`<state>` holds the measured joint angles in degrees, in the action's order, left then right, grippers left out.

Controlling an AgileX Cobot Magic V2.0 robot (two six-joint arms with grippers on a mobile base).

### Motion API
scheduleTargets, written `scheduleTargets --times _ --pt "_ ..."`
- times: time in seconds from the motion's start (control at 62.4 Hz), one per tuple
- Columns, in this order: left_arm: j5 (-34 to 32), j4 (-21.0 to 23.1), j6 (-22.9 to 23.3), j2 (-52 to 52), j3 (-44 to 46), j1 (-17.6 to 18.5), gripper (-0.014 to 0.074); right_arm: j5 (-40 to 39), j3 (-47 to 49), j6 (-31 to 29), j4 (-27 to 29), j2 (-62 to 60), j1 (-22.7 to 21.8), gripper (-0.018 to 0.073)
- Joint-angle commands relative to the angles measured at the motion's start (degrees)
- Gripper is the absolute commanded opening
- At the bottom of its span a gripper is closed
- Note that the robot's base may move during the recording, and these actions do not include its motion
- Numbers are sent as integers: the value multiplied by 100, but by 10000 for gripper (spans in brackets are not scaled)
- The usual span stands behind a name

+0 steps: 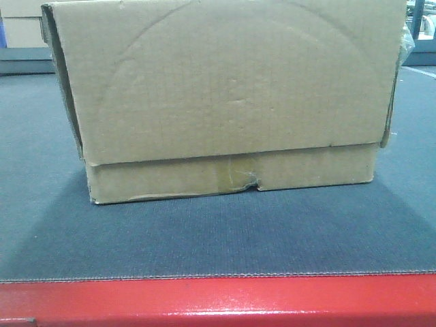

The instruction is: Grab carton from right shelf to conveyor

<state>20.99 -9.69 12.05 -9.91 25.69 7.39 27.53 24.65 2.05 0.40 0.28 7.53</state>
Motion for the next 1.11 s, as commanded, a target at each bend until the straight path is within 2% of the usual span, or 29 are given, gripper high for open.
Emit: scheduleTargets --times 0.0,0.561,0.625,0.705,0.753,0.817,0.929,1.089 --pt "-99 30 -10 34 -10 -29 15 -140 -18 -46 -71 -28 -29 -68" --pt "-86 38 -10 31 -35 -29 15 -140 -18 -46 -71 -28 -29 -68" --pt "-47 38 -297 76 -33 -94 15 -140 -18 -46 -71 -28 -29 -68" --pt "57 446 -1029 188 -95 -321 15 -140 -18 -46 -71 -28 -29 -68" --pt "57 727 -1235 292 -238 -505 15 -140 -18 -46 -71 -28 -29 -68" --pt "-73 969 -1236 462 -516 -755 15 -140 -18 -46 -71 -28 -29 -68" --pt "-624 969 -1236 885 -1246 -1109 15 -140 -18 -46 -71 -28 -29 -68" --pt "-1728 969 -1236 991 -2370 -1216 15 -140 -18 -46 -71 -28 -29 -68"
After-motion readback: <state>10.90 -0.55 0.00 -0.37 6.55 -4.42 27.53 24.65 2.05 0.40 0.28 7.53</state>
